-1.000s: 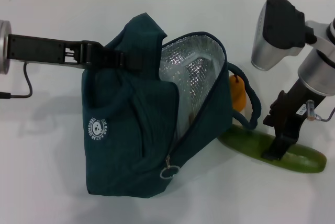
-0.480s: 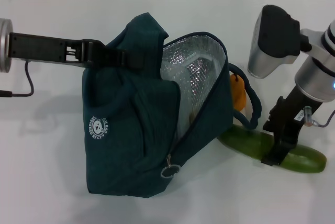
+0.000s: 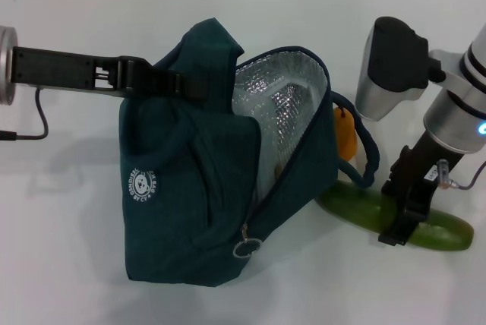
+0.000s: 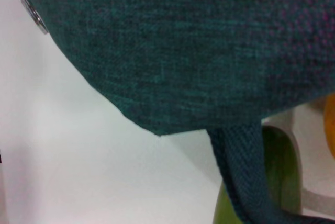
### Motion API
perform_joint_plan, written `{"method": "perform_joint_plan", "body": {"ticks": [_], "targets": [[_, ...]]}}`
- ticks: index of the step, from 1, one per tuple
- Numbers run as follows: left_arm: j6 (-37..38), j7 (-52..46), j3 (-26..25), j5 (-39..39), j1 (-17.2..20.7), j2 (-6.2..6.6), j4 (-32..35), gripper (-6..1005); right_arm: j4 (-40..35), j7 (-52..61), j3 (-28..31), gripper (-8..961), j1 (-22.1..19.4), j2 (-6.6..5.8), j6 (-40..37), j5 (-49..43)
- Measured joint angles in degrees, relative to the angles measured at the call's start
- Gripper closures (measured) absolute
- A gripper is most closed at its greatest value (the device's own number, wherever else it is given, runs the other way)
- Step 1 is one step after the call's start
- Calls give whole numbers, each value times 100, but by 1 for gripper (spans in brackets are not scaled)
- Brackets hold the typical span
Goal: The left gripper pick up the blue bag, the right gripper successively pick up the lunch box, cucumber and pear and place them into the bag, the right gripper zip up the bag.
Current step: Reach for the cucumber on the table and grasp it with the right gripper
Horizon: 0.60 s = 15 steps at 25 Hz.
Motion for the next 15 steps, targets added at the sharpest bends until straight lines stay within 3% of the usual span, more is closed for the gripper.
{"method": "perform_joint_plan", "body": {"ticks": [15], "targets": [[0,8,0,0,2,-2,0,950,8,96,-407,219,19,0,160,0]]}}
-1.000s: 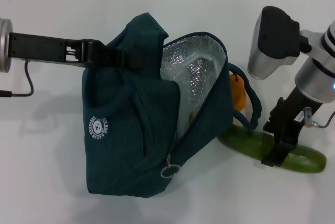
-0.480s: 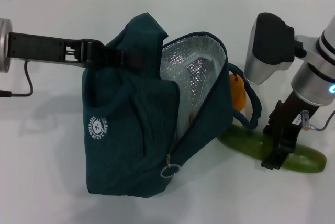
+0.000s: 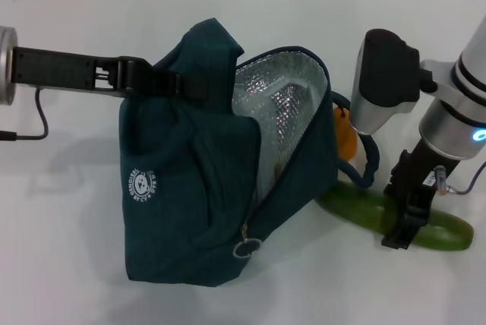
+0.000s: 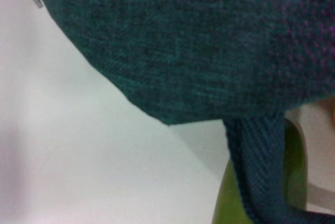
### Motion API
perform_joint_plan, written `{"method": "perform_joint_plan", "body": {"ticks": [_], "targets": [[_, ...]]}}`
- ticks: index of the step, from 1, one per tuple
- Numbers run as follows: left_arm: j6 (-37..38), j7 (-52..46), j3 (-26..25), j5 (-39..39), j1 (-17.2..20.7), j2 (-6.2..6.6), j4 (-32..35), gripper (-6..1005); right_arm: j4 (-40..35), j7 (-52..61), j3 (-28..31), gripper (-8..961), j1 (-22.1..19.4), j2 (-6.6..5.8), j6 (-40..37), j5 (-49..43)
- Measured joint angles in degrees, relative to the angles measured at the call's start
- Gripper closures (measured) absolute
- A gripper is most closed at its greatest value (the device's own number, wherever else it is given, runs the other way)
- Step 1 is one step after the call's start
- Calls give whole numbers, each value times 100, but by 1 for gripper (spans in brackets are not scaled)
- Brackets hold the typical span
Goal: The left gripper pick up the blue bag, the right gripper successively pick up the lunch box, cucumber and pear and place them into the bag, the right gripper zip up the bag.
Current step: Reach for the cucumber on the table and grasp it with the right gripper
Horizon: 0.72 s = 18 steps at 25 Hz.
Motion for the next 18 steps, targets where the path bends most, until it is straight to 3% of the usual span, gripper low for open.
{"method": "perform_joint_plan", "body": {"ticks": [18], "targets": [[1,45,0,1,52,0,-2,949,-99,280,-389,318,86,4,-5,-129]]}}
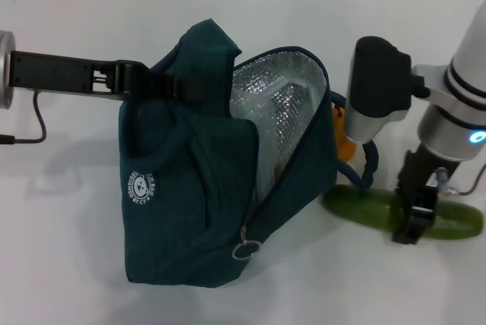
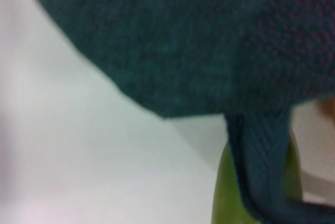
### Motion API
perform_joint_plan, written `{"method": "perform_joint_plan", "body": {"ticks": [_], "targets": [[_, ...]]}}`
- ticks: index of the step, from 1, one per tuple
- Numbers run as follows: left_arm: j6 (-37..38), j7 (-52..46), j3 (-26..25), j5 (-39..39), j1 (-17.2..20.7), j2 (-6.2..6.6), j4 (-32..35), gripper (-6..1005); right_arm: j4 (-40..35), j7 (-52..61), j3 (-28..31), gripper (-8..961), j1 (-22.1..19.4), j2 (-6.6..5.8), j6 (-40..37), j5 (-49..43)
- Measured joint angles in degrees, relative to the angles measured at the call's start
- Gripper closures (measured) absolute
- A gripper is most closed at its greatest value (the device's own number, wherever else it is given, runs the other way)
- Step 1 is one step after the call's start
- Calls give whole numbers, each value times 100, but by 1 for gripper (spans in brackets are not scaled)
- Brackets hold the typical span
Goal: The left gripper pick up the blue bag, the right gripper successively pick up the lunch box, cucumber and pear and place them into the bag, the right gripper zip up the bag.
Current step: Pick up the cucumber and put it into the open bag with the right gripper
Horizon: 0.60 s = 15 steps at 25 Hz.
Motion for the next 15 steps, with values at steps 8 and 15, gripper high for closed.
{"method": "perform_joint_plan", "body": {"ticks": [8,15], "targets": [[16,0,0,0,41,-4,-6,949,-340,178,509,313,-90,-42,-624,-632],[30,-1,0,0,58,10,-7,949,-978,179,1785,308,-328,-75,-1124,-1399]]}}
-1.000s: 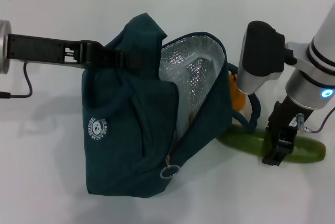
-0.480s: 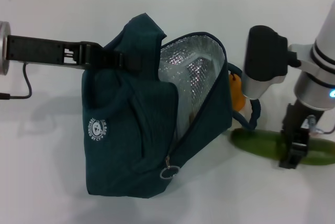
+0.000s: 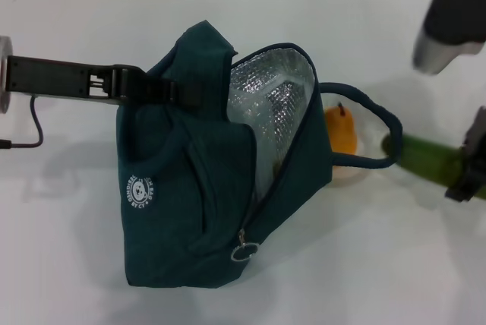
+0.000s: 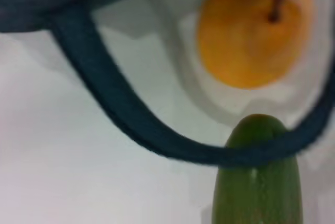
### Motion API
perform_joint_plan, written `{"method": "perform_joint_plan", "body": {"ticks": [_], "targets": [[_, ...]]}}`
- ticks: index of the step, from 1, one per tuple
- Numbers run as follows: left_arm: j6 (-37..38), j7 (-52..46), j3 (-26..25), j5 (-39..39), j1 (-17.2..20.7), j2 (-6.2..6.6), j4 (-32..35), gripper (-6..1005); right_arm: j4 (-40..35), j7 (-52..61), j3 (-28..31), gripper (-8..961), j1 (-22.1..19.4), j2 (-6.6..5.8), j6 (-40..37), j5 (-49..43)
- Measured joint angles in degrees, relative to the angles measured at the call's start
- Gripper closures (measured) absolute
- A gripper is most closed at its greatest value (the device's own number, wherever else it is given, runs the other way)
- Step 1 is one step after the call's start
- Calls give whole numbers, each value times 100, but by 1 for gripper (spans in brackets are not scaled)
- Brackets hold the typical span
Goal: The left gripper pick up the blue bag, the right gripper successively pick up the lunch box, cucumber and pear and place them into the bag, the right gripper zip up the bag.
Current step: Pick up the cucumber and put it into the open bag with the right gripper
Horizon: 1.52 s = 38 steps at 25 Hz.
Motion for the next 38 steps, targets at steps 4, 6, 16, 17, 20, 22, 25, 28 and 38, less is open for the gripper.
{"method": "perform_joint_plan", "body": {"ticks": [4,6,16,17,20,22,25,28,38], "targets": [[3,0,0,0,-11,6,0,948,-127,-1,497,305,-44,-20,-318,-315],[4,0,0,0,-12,11,0,948,-156,-1,640,304,-80,-38,-364,-430],[3,0,0,-2,-23,14,0,948,-542,-10,1450,297,-358,-146,-368,-689],[3,0,0,-2,-23,14,0,948,-595,-12,1594,297,-368,-148,-343,-699],[3,0,0,-3,-25,14,0,949,-846,-63,2324,295,-380,-159,-162,-510],[3,0,-1,-8,-29,13,0,949,-920,-126,2576,293,-396,-159,-51,-270],[3,-2,0,-19,-36,2,0,949,-1023,-433,3006,291,-542,-133,279,1131],[3,-3,0,-80,-28,-14,0,949,-1092,-702,2993,289,-641,-65,463,2056],[12,-3,42,-138,-3,-27,6,948,-360,-2570,2221,282,-1356,26,1272,5498]]}}
